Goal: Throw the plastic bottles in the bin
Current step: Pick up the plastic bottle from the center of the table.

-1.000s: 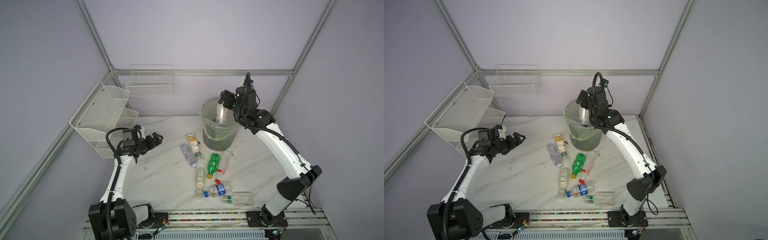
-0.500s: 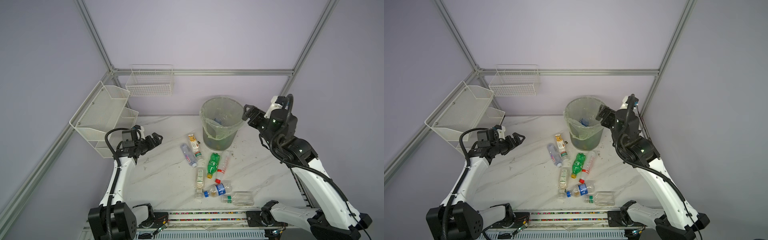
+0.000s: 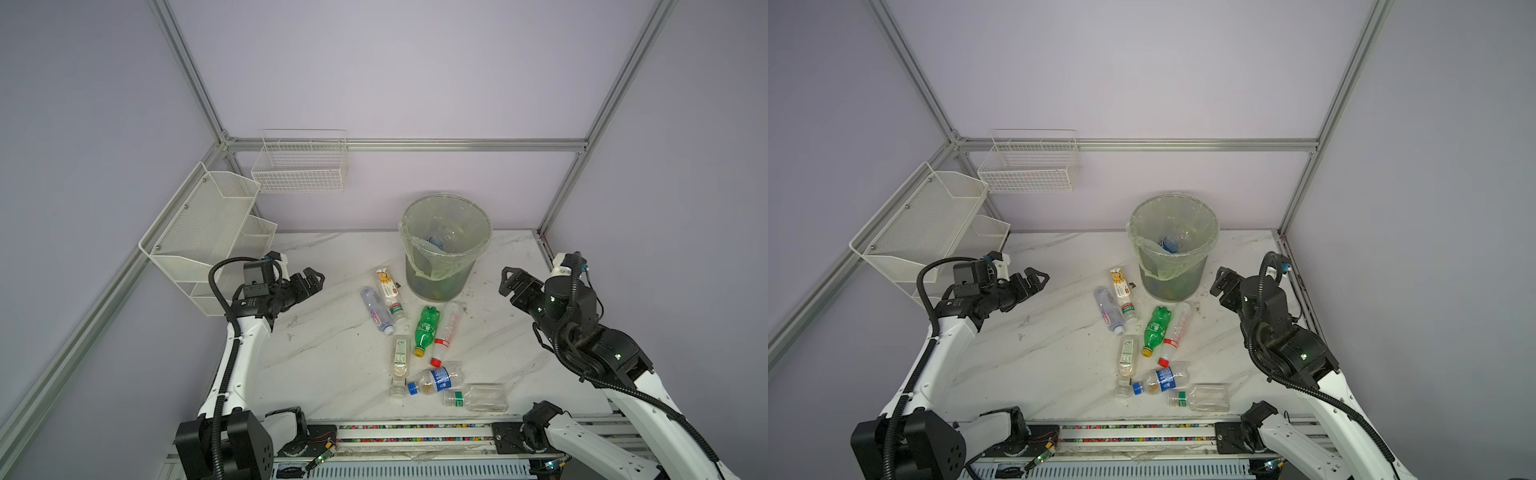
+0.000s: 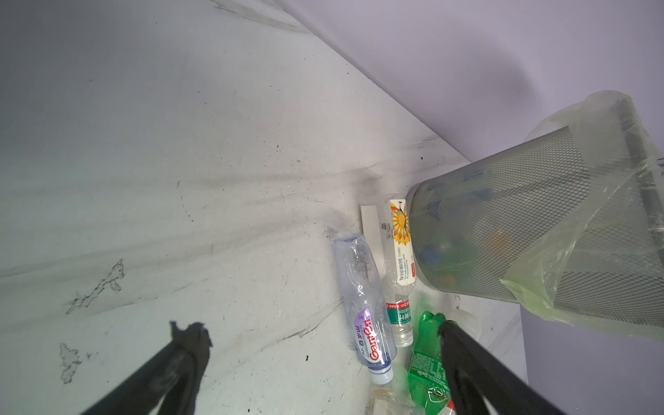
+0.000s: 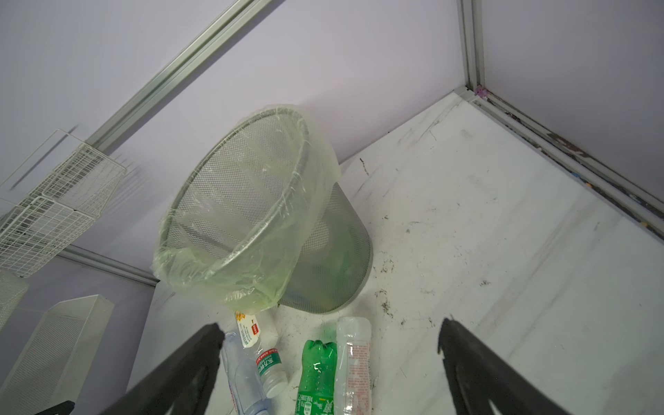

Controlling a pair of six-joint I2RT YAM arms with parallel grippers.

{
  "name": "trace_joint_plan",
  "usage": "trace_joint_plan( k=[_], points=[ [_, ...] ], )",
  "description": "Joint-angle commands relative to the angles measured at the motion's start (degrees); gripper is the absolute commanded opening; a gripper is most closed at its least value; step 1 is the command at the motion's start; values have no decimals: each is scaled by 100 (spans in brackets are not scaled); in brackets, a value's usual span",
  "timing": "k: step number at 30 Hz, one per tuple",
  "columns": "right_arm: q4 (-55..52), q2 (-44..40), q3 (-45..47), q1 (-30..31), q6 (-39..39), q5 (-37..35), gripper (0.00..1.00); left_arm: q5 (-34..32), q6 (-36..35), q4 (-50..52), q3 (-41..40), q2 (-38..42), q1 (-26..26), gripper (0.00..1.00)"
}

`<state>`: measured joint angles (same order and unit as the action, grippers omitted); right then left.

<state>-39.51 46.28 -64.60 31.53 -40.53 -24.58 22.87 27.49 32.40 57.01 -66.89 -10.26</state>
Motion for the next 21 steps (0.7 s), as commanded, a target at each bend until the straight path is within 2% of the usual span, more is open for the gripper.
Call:
trace_joint_plan(
  k=[1, 9, 21],
  points=[
    [-562, 33, 100, -15, -254, 136, 97, -218, -160, 20, -94, 66, -47, 100],
    [-701, 227, 549, -15, -247, 846, 97, -423, -181, 134, -94, -2, -46, 100],
    [-298, 56, 1170, -15, -430, 934, 97, -839, -318, 370, 31, -61, -55, 100]
  ],
)
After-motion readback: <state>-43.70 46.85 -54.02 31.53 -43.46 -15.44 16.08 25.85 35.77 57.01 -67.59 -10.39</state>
